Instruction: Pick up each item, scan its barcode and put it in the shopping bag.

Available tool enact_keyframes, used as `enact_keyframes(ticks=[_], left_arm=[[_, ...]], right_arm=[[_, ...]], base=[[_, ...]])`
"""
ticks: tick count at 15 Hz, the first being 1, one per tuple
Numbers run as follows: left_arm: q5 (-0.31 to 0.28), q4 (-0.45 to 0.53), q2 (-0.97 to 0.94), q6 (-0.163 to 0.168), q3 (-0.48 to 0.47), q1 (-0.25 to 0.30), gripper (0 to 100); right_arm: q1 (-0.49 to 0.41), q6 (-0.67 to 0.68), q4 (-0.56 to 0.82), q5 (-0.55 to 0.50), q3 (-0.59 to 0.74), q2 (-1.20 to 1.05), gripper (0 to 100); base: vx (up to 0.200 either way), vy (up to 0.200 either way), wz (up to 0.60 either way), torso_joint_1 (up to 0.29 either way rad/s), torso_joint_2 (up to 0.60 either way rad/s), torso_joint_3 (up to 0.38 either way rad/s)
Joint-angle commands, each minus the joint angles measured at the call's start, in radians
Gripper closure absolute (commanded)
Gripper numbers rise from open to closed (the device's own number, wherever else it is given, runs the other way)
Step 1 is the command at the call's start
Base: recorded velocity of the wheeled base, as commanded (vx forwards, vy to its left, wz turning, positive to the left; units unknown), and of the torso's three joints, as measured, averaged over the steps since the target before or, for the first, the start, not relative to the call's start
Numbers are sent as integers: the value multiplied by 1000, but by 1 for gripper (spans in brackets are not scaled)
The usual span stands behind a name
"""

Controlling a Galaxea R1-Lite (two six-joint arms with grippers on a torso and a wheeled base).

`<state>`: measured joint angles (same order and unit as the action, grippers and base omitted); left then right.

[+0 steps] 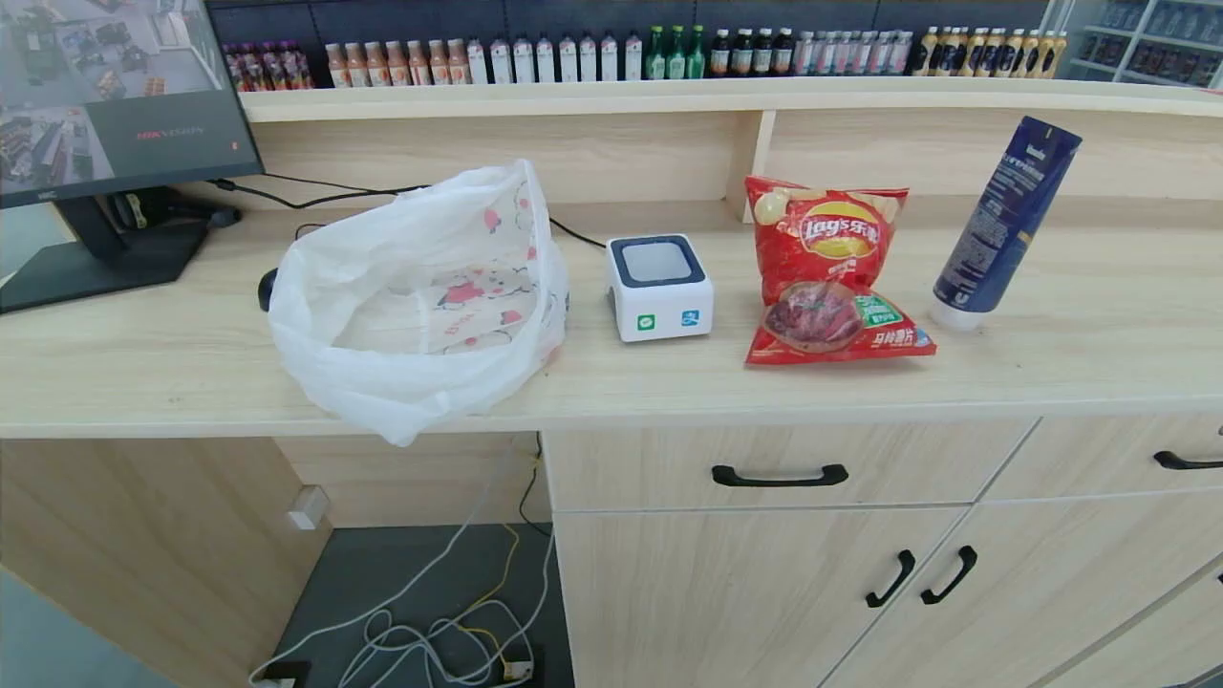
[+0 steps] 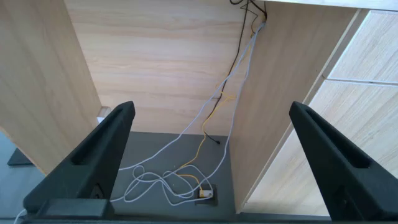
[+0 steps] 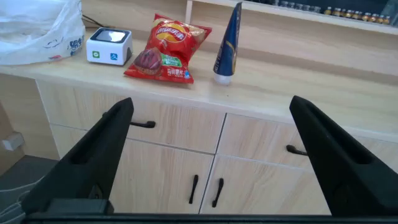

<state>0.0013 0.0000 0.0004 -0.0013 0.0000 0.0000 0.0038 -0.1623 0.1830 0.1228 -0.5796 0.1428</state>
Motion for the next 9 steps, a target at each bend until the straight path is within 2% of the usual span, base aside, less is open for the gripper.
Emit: enact_keyframes(ticks=[1,4,9], left_arm=[[0,0,0,0,0,0,0],[0,0,0,0,0,0,0],[0,0,0,0,0,0,0]], right_arm=[[4,0,0,3,-63,116,0],[10,1,-5,67,-75,212,0],[36,7,-43,190,-209,523,0]], base=[[0,0,0,0,0,0],[0,0,0,0,0,0],[0,0,0,0,0,0]])
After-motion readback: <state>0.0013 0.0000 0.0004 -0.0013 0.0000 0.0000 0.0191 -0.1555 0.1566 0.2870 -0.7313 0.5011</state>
